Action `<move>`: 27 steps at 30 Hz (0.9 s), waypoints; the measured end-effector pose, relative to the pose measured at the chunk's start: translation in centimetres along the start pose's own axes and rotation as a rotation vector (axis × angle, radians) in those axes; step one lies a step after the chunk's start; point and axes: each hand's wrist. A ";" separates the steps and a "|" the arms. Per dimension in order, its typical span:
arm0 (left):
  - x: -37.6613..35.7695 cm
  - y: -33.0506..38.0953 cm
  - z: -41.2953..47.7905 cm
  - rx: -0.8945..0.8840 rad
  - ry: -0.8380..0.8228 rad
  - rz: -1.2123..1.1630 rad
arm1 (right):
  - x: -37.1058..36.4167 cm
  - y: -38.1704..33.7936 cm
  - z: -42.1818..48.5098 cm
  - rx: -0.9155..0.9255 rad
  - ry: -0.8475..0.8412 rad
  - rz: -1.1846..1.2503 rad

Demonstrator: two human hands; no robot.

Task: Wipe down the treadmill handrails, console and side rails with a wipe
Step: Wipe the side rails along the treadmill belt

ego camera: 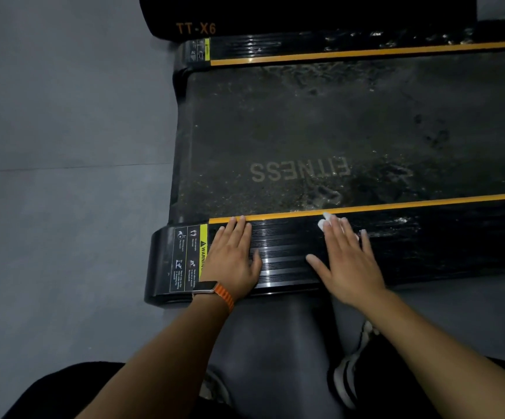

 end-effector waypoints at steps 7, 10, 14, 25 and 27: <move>-0.1 -0.1 0.1 -0.003 -0.007 0.004 | 1.4 -2.7 2.2 0.162 -0.103 -0.075; 0.0 0.0 0.0 -0.002 -0.009 -0.001 | 1.6 -0.1 2.0 0.065 -0.055 -0.057; -0.1 0.0 0.0 -0.006 -0.001 0.002 | 1.2 -2.4 2.0 -0.003 -0.076 0.032; -0.2 -0.1 0.0 -0.006 0.002 0.002 | 0.6 -1.4 0.8 -0.042 -0.011 0.039; -0.2 0.0 -0.1 -0.012 0.014 -0.002 | 0.0 -3.3 0.3 0.033 -0.015 0.063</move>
Point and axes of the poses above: each hand's wrist, its own z-axis towards the middle knuckle, its own x-axis out of the back of the hand, y = z × x, and after that the axes turned 3 degrees about -x, right-handed
